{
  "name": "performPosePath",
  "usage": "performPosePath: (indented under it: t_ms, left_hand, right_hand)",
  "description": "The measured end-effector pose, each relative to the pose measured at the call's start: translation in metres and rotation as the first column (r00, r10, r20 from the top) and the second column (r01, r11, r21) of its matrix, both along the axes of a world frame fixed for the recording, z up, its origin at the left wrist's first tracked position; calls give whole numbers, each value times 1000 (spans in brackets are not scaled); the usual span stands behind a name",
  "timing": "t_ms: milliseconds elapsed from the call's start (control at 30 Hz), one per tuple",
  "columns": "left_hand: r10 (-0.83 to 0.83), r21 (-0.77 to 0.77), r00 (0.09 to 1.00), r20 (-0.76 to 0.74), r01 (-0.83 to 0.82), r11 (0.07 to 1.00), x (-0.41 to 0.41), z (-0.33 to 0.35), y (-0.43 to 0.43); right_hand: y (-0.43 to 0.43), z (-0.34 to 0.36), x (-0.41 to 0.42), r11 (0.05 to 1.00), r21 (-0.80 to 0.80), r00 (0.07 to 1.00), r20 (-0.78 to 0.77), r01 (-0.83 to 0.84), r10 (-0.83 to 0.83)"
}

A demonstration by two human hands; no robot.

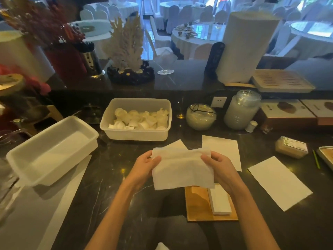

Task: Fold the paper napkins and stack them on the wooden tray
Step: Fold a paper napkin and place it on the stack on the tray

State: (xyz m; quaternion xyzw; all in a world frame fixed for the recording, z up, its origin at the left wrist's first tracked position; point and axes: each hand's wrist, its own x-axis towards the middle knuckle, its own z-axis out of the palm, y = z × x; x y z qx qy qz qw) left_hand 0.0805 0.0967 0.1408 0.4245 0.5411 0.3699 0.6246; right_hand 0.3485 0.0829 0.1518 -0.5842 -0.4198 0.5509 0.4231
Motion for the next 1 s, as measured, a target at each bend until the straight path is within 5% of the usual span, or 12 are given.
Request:
performPosePath:
  t_ms: [333,733,1000]
  left_hand:
    - [-237,33,959,-156,245,969,37,17,26]
    - [-104,391,988,-117,142,909,88,74,49]
    - [-108,475,989,-104,145,868,111,83,60]
  right_hand:
    - [-3,11,69,994,-109,993,113,-20,33]
    - [38,57,121,978,193,994,69,74,-88]
    - [56,68,152,958,288,993,112,-4,-30]
